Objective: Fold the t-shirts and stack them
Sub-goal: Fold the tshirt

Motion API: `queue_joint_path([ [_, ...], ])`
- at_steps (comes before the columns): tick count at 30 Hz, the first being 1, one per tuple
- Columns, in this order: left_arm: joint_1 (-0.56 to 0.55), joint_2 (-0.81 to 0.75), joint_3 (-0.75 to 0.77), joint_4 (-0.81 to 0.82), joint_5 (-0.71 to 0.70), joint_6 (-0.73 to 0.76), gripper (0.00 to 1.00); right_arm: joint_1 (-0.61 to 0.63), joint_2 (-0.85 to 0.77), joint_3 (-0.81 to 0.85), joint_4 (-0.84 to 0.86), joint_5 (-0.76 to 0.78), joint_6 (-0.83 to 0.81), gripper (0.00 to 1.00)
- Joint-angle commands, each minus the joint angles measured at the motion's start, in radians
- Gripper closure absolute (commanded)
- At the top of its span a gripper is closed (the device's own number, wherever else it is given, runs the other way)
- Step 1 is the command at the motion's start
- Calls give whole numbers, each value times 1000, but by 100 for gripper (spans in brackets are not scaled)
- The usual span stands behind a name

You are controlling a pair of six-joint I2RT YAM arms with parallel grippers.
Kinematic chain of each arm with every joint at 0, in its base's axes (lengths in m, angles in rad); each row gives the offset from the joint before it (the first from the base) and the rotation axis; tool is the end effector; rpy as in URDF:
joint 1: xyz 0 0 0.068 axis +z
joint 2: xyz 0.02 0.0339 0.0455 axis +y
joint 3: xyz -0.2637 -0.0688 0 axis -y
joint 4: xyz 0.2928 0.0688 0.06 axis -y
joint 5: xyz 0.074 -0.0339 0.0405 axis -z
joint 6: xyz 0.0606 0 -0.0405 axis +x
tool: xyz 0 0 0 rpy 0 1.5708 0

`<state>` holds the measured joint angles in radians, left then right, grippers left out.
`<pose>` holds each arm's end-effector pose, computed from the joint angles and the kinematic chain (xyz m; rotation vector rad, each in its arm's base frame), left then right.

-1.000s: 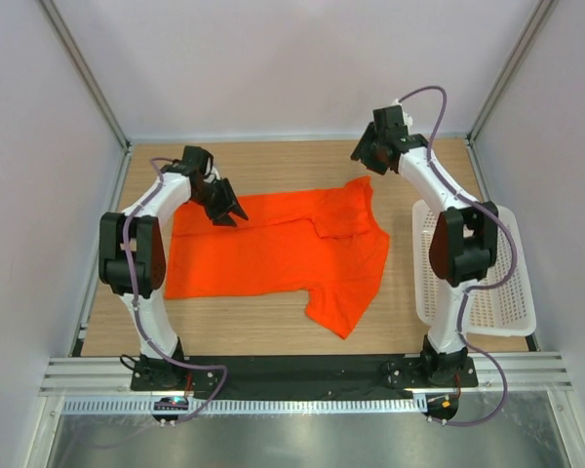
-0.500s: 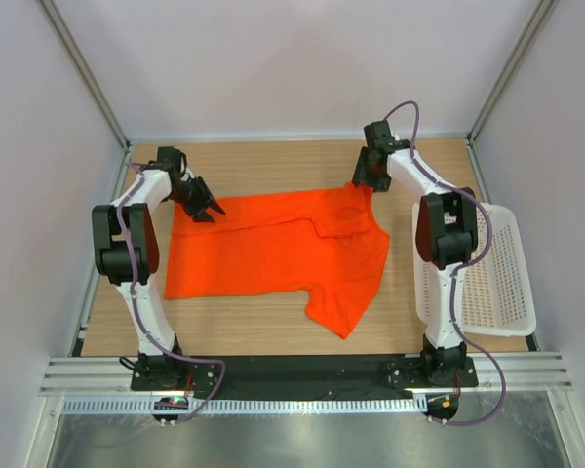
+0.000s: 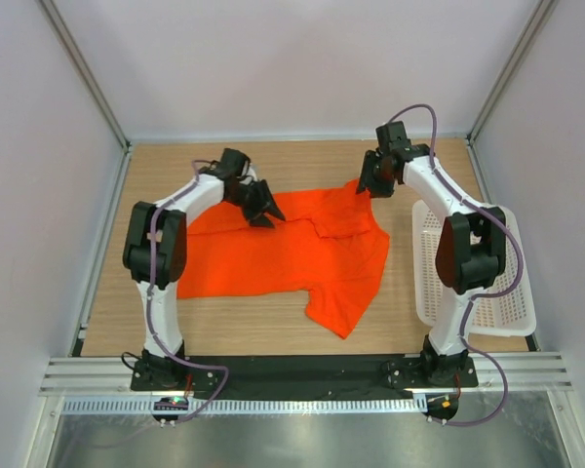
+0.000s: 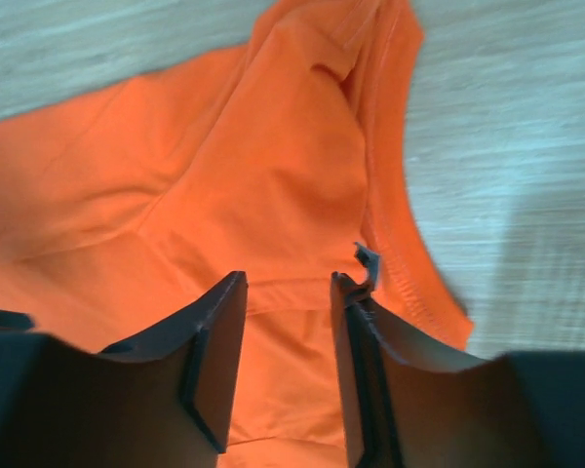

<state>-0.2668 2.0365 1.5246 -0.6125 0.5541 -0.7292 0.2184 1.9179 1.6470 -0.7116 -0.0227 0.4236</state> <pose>0.4520 -0.1566 0.1448 -0.4723 2.8064 -1.0174 0.4708 0.1059 0.2290 0.2551 2.5641 0.2740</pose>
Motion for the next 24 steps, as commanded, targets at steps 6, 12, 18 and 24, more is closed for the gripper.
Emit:
queue_joint_path([
  [6, -227, 103, 57, 204, 70, -265, 62, -37, -28, -85, 29, -149, 14, 68],
  [12, -296, 143, 72, 211, -58, -320, 60, -37, -48, -130, 28, -158, 9, 62],
  [18, -299, 197, 147, 186, -111, -326, 61, -37, -66, -203, 55, -190, 14, 63],
  [24, -301, 235, 197, 160, -125, -340, 60, -39, -80, -231, 58, -195, 14, 61],
])
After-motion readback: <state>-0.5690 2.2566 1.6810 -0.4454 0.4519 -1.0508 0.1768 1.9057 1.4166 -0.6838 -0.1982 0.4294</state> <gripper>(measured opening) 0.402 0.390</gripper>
